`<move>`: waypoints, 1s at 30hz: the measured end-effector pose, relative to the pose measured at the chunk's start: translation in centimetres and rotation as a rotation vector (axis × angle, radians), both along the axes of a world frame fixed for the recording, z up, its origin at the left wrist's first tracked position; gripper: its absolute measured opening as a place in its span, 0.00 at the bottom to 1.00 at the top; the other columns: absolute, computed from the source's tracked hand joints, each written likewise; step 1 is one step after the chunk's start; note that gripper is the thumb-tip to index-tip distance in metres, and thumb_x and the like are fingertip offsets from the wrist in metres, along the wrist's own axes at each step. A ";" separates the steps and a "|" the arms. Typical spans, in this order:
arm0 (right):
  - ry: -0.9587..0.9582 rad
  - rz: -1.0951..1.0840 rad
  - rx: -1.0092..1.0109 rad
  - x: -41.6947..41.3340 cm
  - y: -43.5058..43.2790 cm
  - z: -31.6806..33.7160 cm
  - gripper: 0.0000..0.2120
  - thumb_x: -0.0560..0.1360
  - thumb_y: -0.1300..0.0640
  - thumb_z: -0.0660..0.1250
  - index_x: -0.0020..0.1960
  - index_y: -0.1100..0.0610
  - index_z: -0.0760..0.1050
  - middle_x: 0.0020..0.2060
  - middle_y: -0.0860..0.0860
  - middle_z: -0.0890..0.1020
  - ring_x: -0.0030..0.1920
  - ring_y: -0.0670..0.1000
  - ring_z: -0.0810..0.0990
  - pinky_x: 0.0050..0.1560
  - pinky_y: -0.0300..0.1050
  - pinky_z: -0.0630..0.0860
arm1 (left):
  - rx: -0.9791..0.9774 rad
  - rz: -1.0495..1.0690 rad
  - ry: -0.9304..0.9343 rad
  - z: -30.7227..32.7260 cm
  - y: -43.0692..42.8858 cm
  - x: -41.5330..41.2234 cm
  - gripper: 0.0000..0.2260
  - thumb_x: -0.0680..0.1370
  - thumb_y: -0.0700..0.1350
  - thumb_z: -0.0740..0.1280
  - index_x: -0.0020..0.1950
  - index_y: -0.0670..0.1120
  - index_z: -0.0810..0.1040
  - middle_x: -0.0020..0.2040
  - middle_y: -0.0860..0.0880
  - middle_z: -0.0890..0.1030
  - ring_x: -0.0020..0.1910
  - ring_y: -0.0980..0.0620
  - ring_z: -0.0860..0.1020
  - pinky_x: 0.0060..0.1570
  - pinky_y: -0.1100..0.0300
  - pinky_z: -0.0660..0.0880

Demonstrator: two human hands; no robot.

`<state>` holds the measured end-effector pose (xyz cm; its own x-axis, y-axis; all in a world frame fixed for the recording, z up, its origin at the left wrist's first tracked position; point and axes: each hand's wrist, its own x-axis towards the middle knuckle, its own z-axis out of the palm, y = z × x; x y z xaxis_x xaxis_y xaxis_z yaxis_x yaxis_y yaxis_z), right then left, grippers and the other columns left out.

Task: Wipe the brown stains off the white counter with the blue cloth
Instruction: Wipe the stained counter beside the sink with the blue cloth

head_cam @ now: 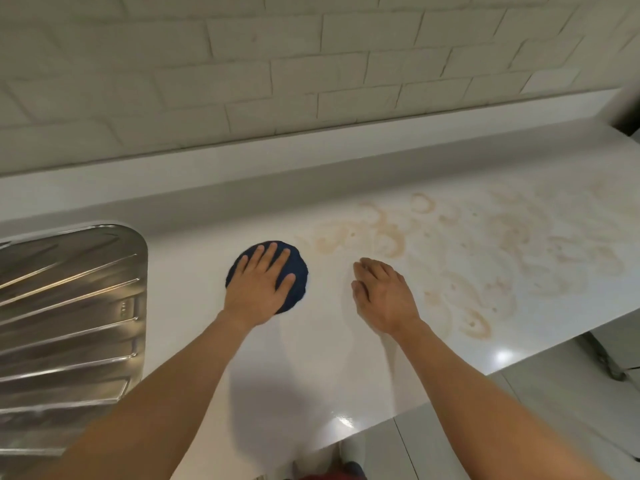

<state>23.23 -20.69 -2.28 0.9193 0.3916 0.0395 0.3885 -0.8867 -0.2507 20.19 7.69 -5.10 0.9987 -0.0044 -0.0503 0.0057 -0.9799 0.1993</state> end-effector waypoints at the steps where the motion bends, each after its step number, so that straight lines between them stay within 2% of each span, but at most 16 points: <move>1: 0.002 -0.011 0.002 -0.2 0.1 -0.2 0.22 0.83 0.49 0.53 0.74 0.54 0.68 0.74 0.50 0.69 0.73 0.53 0.65 0.71 0.52 0.65 | -0.002 0.032 0.015 0.1 0.4 0.8 0.32 0.80 0.67 0.38 0.83 0.57 0.50 0.83 0.51 0.50 0.82 0.48 0.48 0.79 0.47 0.45; 8: 0.056 0.000 0.012 0.3 -0.2 -0.1 0.23 0.83 0.47 0.52 0.76 0.52 0.66 0.76 0.50 0.67 0.75 0.52 0.62 0.73 0.52 0.62 | -0.034 0.083 0.070 0.8 -3.3 5.7 0.31 0.82 0.64 0.42 0.83 0.55 0.46 0.84 0.49 0.47 0.82 0.47 0.44 0.78 0.46 0.42; 12: 0.040 0.026 0.051 0.9 -1.1 0.4 0.21 0.82 0.49 0.58 0.72 0.54 0.69 0.76 0.51 0.66 0.75 0.53 0.62 0.68 0.53 0.67 | -0.013 -0.131 0.020 0.4 -3.7 2.5 0.31 0.82 0.66 0.40 0.83 0.57 0.48 0.84 0.52 0.48 0.82 0.49 0.45 0.78 0.49 0.41; 15: 0.034 0.015 0.000 1.0 -1.4 0.4 0.22 0.81 0.48 0.56 0.73 0.54 0.68 0.76 0.50 0.66 0.74 0.53 0.62 0.68 0.53 0.66 | 0.010 -0.204 -0.011 0.4 -0.9 1.5 0.30 0.82 0.68 0.40 0.83 0.59 0.48 0.83 0.54 0.49 0.82 0.51 0.46 0.78 0.52 0.41; 18: 0.046 0.003 -0.058 1.0 -0.7 0.3 0.24 0.82 0.46 0.52 0.75 0.53 0.64 0.76 0.49 0.66 0.74 0.51 0.62 0.70 0.51 0.63 | -0.007 -0.079 0.020 0.8 -0.5 3.7 0.30 0.82 0.66 0.42 0.83 0.58 0.48 0.84 0.52 0.48 0.82 0.50 0.46 0.78 0.49 0.41; 23: 0.041 -0.007 -0.081 0.9 -0.7 0.1 0.26 0.83 0.45 0.51 0.77 0.54 0.63 0.76 0.50 0.65 0.75 0.52 0.62 0.70 0.53 0.62 | -0.031 0.067 0.057 1.0 -4.7 6.5 0.31 0.82 0.64 0.43 0.83 0.54 0.47 0.84 0.48 0.48 0.82 0.45 0.46 0.79 0.45 0.42; 26: 0.069 0.021 -0.087 1.4 -1.0 0.3 0.26 0.82 0.43 0.52 0.77 0.53 0.64 0.77 0.50 0.65 0.75 0.53 0.62 0.69 0.53 0.64 | -0.016 -0.051 0.031 0.7 -5.5 4.2 0.30 0.83 0.65 0.42 0.83 0.55 0.48 0.84 0.50 0.48 0.82 0.46 0.46 0.79 0.46 0.43; 30: 0.056 0.015 -0.058 2.2 -1.3 1.0 0.26 0.81 0.41 0.54 0.76 0.50 0.64 0.79 0.49 0.60 0.76 0.53 0.60 0.68 0.55 0.65 | 0.014 -0.293 -0.006 0.5 -2.1 1.6 0.30 0.82 0.68 0.40 0.83 0.60 0.47 0.83 0.54 0.48 0.82 0.50 0.47 0.79 0.49 0.45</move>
